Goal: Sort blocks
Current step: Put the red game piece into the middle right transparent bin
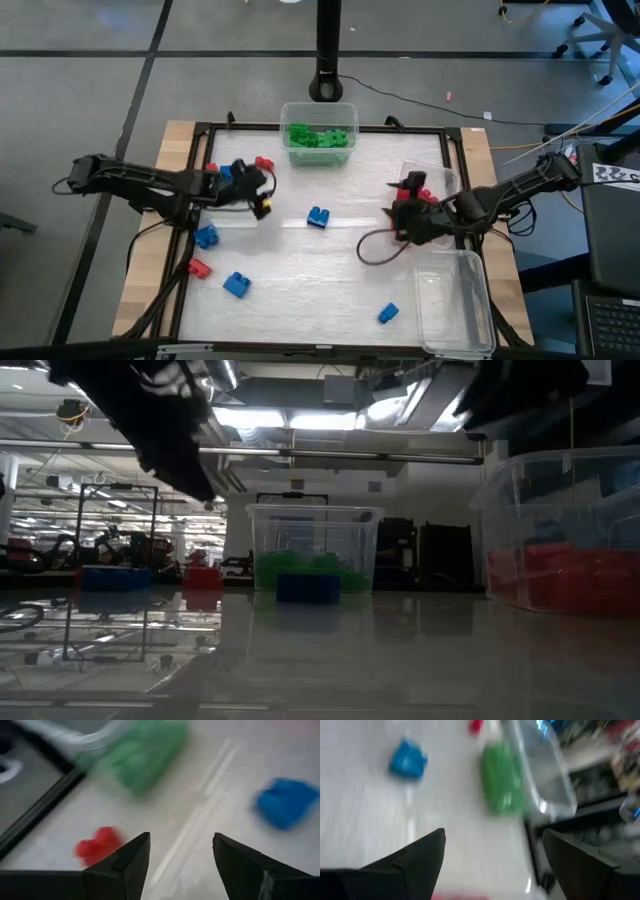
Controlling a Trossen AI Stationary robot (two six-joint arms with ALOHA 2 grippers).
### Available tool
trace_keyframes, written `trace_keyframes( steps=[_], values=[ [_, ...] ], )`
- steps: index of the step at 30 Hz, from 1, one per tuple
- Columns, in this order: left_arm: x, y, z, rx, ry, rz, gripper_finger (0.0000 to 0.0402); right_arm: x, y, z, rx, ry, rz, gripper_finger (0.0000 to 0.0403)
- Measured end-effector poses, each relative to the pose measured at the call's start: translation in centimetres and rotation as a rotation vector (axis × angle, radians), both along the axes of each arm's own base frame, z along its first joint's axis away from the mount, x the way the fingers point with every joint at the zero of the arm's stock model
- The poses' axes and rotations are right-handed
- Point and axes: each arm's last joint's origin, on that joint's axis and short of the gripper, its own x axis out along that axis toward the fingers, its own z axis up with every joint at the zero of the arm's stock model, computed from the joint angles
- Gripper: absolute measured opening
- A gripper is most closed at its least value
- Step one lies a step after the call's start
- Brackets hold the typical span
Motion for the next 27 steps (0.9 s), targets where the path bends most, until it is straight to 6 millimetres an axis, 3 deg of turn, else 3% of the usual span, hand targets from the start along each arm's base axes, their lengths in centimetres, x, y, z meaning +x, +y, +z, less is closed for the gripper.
trace_keyframes(
  steps=[6, 16, 21, 27],
  values=[
    [-0.1, 4.4, -1.0, -0.023, 0.1, 0.08, 0.0196, 2.2, 2.5, -1.9, -0.094, -0.044, 0.142, 0.0332],
    [-0.2, 11.3, -2.4, -0.118, 0.24, -0.015, 0.0195, 4.3, 3.4, -4.5, -0.144, 0.032, 0.163, 0.0332],
    [0.2, 13.2, -3.3, -0.064, 0.369, -0.113, 0.0195, 4.5, 3.6, -5.0, -0.157, 0.054, 0.17, 0.0333],
    [0.6, 14.1, -5.9, -0.055, 0.539, -0.25, 0.0195, 4.5, 3.6, -4.9, -0.156, 0.051, 0.169, 0.0333]
  ],
)
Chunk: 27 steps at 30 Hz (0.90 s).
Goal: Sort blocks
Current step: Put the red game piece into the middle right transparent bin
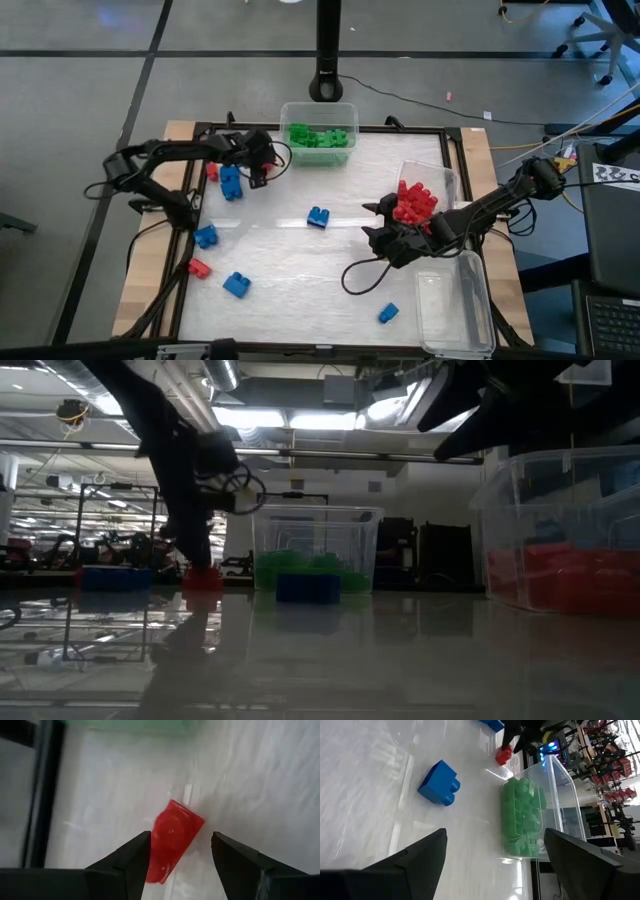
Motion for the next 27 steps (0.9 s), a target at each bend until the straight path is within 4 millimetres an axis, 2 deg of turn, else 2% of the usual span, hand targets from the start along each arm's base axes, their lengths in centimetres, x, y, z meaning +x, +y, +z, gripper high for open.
trace_keyframes(
  steps=[5, 12, 15, 21, 25, 27],
  values=[
    [0.2, 0.7, -1.8, -0.023, 0.065, -0.02, 0.0195, 0.2, 0.1, -0.5, -0.007, 0.014, 0.0, 0.0333],
    [0.4, 1.1, -3.2, -0.052, 0.106, -0.024, 0.0195, 0.8, 0.4, -1.7, -0.025, 0.049, 0.0, 0.0333],
    [0.4, 0.9, -3.4, -0.065, 0.116, -0.011, 0.0184, 0.9, 0.5, -1.8, -0.026, 0.051, 0.0, 0.0333],
    [0.1, 0.7, -3.5, -0.079, 0.154, 0.017, 0.0125, 1.0, 0.5, -1.8, -0.024, 0.046, 0.0, 0.0333],
    [0.1, 0.5, -3.2, -0.081, 0.137, 0.069, 0.0124, 1.0, 0.5, -1.8, -0.023, 0.046, 0.0, 0.0333],
    [0.4, 0.3, -2.5, -0.079, 0.113, 0.105, 0.0124, 1.0, 0.5, -1.8, -0.023, 0.046, 0.0, 0.0333]
  ],
)
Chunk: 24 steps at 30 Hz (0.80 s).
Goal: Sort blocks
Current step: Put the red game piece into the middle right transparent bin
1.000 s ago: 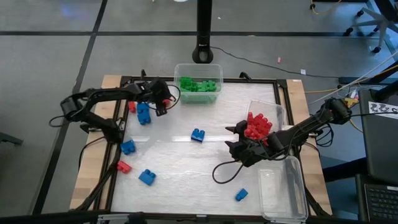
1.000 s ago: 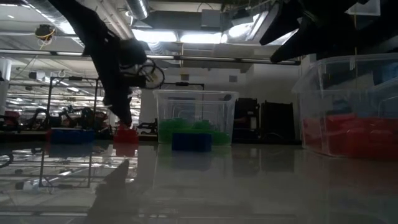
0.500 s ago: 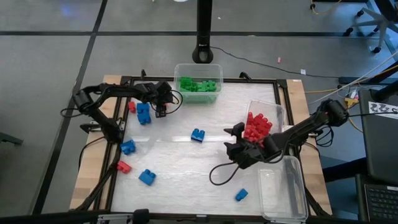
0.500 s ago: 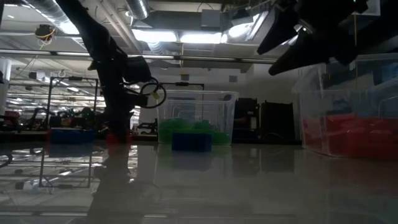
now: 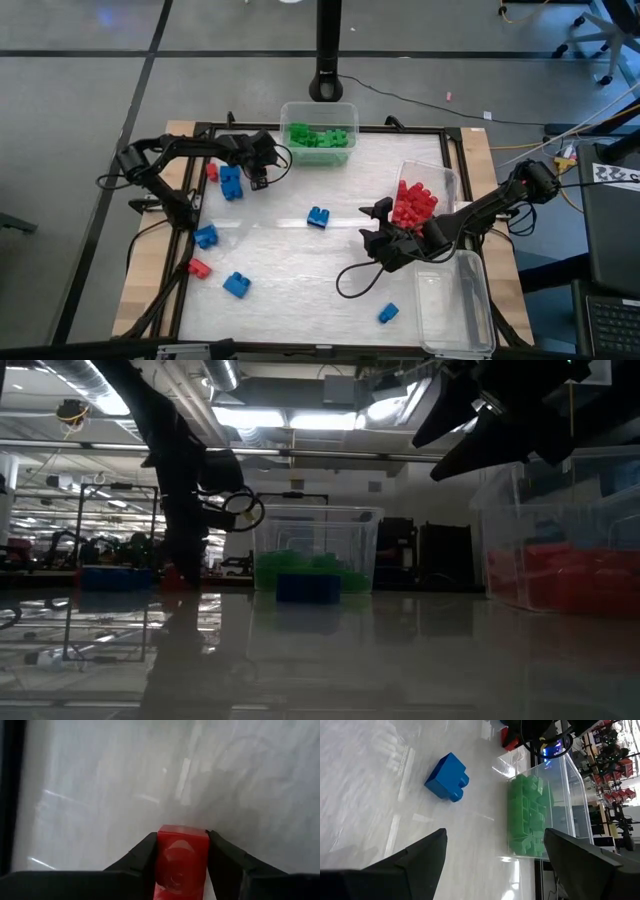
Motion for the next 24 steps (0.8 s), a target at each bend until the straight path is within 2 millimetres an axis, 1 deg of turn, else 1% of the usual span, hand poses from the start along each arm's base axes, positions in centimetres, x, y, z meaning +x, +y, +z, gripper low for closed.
trace_keyframes(
  steps=[3, 6, 9, 11, 17, 20, 22, 24],
  values=[
    [0.5, -0.9, 1.3, -0.011, -0.028, 0.027, 0.0124, 0.0, 0.0, 0.0, 0.001, 0.0, 0.001, 0.0333],
    [1.5, -1.9, 3.8, 0.03, -0.138, 0.018, 0.0124, 0.0, 0.1, 0.0, 0.017, 0.006, 0.013, 0.0333],
    [2.0, -3.5, 5.5, 0.011, -0.229, -0.011, 0.0124, 0.2, 0.2, 0.1, 0.042, -0.006, 0.026, 0.0333],
    [2.2, -4.7, 7.2, 0.002, -0.331, -0.042, 0.0124, 0.3, 0.2, 0.2, 0.052, -0.024, 0.027, 0.0333],
    [2.6, -8.6, 10.9, -0.042, -0.609, -0.171, 0.0125, 1.3, 0.1, 0.7, 0.044, -0.106, 0.024, 0.0333],
    [3.0, -10.6, 12.8, -0.046, -0.758, -0.262, 0.0126, 2.2, -0.6, 0.6, 0.02, -0.15, 0.009, 0.0333],
    [3.3, -12.0, 13.8, -0.049, -0.851, -0.324, 0.0127, 2.9, -1.5, 0.6, 0.015, -0.182, 0.008, 0.0333],
    [3.6, -13.3, 14.9, -0.046, -0.942, -0.389, 0.0127, 3.6, -2.7, 0.6, 0.045, -0.225, 0.026, 0.0333]
  ],
)
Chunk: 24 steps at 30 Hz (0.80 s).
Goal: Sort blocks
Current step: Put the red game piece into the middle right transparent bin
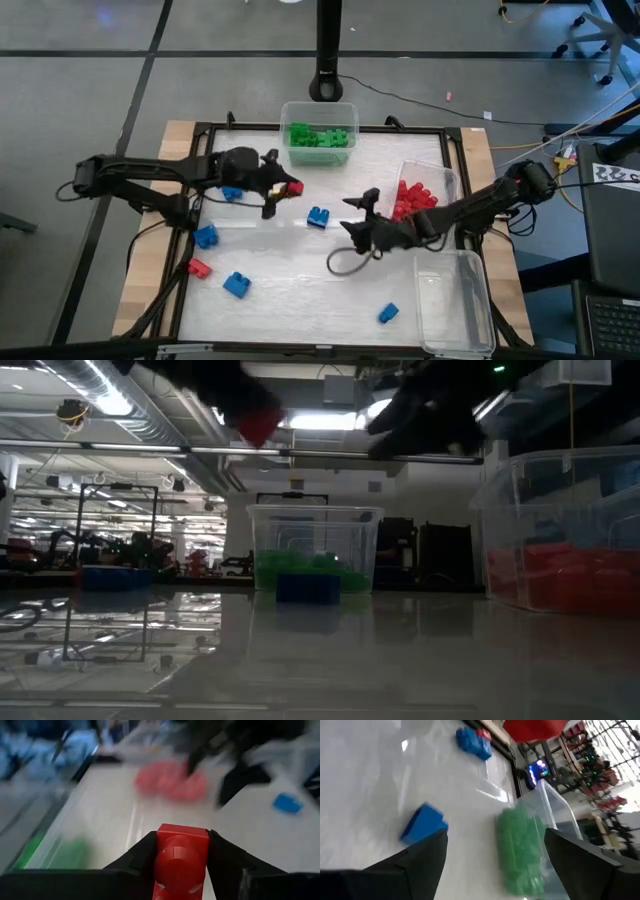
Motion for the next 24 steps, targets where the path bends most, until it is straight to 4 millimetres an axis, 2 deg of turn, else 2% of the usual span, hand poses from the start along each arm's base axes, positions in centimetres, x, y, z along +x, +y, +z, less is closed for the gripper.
trace_keyframes(
  steps=[4, 8, 12, 16, 24],
  values=[
    [0.8, -2.2, 1.2, 0.027, -0.138, -0.096, 0.0128, 1.4, -2.5, 0.2, 0.12, -0.168, 0.077, 0.0333],
    [1.5, -3.8, 1.9, 0.059, -0.256, -0.16, 0.0128, 2.9, -4.1, 0.5, 0.232, -0.365, 0.246, 0.0333],
    [2.5, -4.6, 1.9, 0.082, -0.322, -0.147, 0.0128, 4.2, -4.3, 0.0, 0.276, -0.501, 0.327, 0.0333],
    [3.4, -4.8, 1.4, 0.104, -0.337, -0.118, 0.0129, 4.8, -4.2, -0.2, 0.274, -0.586, 0.339, 0.0333],
    [4.3, -4.8, 0.9, 0.099, -0.36, -0.114, 0.0129, 6.0, -4.0, 1.4, 0.246, -0.636, 0.355, 0.0328]
  ],
)
